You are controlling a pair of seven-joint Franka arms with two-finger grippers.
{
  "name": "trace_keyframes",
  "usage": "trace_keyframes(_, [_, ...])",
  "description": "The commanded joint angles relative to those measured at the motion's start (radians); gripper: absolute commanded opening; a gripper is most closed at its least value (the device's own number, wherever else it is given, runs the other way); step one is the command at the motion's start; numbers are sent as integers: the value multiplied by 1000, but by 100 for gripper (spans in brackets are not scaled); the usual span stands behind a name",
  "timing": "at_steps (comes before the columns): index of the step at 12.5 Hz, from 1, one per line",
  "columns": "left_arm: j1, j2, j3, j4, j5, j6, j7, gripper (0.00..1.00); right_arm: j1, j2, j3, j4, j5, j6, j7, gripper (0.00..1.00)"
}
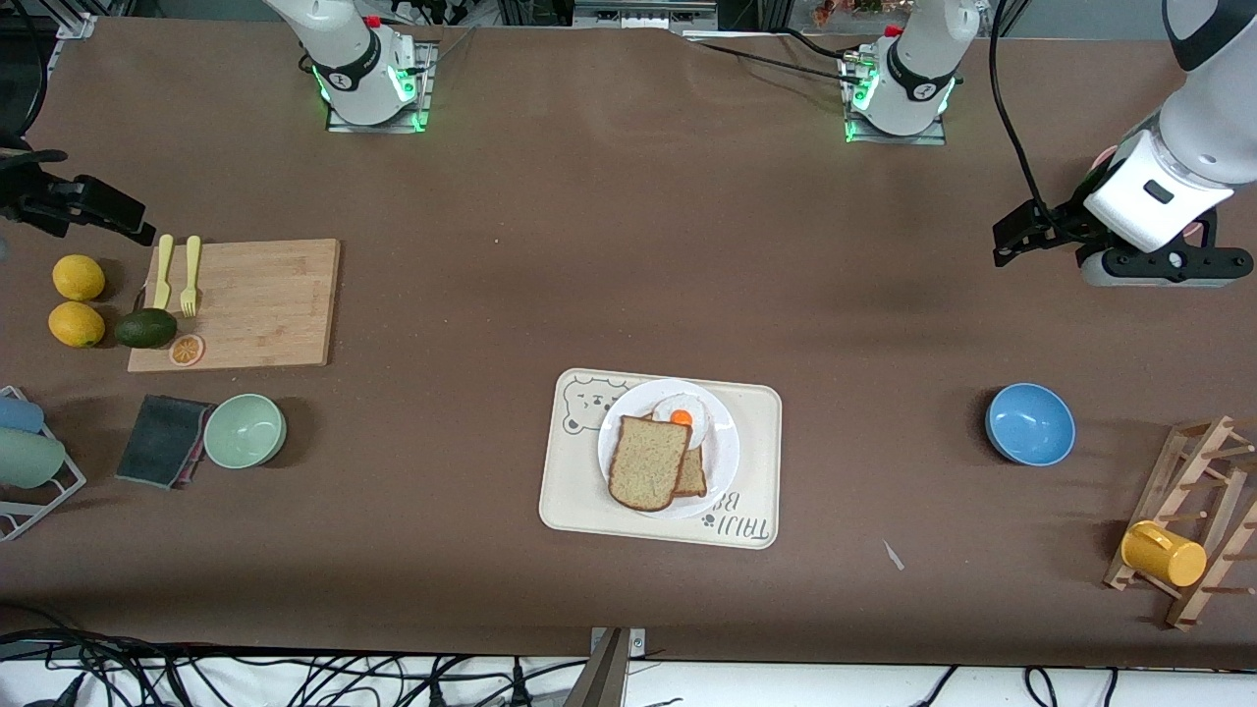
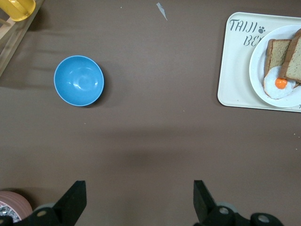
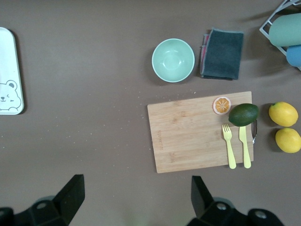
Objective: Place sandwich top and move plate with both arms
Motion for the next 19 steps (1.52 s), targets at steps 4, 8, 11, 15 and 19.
trace_keyframes(4, [2, 27, -5, 19, 16, 1, 6, 100, -3, -2, 66, 15, 5, -11, -105, 100])
trace_keyframes(8, [7, 29, -2, 21, 11, -3, 9, 100, -5, -6, 58, 16, -4, -17, -154, 100])
trace_keyframes(11, [43, 9, 1, 25, -13, -2, 15, 100, -7, -6, 56, 16, -6, -17, -154, 100])
trace_keyframes(15, [47, 3, -6, 24, -53, -57, 25, 100, -10, -5, 55, 15, -7, -16, -148, 100])
trace_keyframes(19, [50, -1, -11, 24, -53, -62, 23, 100, -10, -5, 55, 16, -7, -16, -150, 100])
